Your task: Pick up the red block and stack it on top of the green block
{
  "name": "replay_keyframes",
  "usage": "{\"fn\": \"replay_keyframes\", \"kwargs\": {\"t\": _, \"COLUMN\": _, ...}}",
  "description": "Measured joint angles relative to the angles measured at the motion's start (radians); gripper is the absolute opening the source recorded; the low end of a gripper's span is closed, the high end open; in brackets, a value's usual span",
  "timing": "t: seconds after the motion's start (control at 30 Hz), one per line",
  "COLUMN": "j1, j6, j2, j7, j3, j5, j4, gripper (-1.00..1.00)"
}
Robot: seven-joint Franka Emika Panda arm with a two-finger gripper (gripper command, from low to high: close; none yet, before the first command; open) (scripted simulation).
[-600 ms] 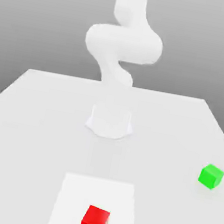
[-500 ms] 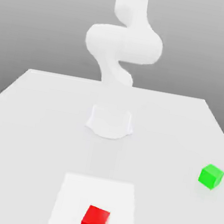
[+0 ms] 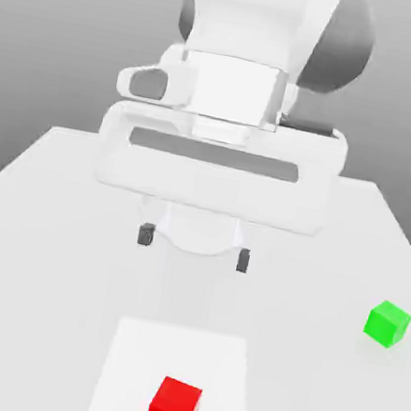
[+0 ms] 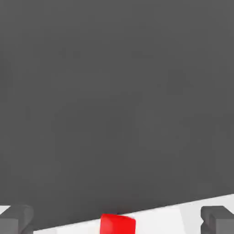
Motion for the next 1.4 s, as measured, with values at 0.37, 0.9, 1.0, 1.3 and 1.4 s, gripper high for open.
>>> {"fn": "replay_keyframes", "kwargs": {"t": 0.37, "j1": 0.016, "j6": 0.214, "j2": 0.396, "j7": 0.065, "j3": -0.015, "j5": 0.002, "j4": -0.023, "gripper": 0.00}}
{"fn": "replay_keyframes", "kwargs": {"t": 0.9, "j1": 0.091, "j6": 0.097, "j2": 0.216, "j7": 0.164, "j3": 0.075, "j5": 0.058, "j4": -0.081, "gripper": -1.00}}
{"fn": "replay_keyframes", "kwargs": {"t": 1.0, "j1": 0.186, "j6": 0.089, "j2": 0.162, "j7": 0.296, "j3": 0.157, "j5": 0.087, "j4": -0.121, "gripper": -1.00}}
{"fn": "replay_keyframes", "kwargs": {"t": 1.3, "j1": 0.574, "j6": 0.071, "j2": 0.019, "j7": 0.731, "j3": 0.346, "j5": 0.135, "j4": -0.244, "gripper": -1.00}}
{"fn": "replay_keyframes", "kwargs": {"t": 1.4, "j1": 0.634, "j6": 0.082, "j2": 0.005, "j7": 0.862, "j3": 0.382, "j5": 0.114, "j4": -0.273, "gripper": -1.00}}
